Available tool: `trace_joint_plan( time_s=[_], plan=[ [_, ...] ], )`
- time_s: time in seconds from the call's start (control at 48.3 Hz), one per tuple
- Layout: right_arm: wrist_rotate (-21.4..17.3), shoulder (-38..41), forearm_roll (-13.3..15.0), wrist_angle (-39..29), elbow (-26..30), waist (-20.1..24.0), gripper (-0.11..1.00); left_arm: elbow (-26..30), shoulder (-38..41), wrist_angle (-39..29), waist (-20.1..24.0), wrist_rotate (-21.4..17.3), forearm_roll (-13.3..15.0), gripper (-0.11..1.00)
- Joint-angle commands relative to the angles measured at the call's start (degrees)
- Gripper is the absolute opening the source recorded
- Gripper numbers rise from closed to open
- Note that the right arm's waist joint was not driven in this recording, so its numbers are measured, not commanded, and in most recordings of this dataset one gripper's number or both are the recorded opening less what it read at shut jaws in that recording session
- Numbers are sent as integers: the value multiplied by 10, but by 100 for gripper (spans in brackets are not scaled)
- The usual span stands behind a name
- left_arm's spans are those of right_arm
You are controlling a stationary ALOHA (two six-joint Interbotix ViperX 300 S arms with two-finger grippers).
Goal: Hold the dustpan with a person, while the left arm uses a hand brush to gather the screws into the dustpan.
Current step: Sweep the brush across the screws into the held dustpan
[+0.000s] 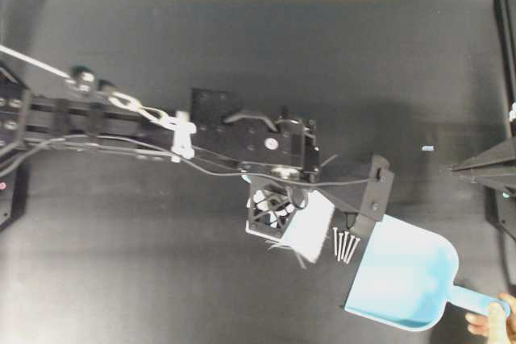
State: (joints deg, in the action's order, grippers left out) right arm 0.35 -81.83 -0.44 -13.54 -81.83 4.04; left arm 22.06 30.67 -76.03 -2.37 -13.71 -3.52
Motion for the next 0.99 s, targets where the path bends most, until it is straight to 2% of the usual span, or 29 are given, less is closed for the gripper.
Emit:
trace_joint_plan(
  time_s=[0.0,0.373,0.89,0.973],
  plan=[
    [4,2,0,5,3,0,0,14,3,6,-6,-1,0,32],
    [4,1,0,5,3,0,0,91,45,38,-25,0,0,32],
    [4,-1,0,5,1,0,0,312,144,41,-41,-2,-1,32],
    [4,-1,0,5,1,0,0,338,163,50,-45,-11,0,32]
  ],
)
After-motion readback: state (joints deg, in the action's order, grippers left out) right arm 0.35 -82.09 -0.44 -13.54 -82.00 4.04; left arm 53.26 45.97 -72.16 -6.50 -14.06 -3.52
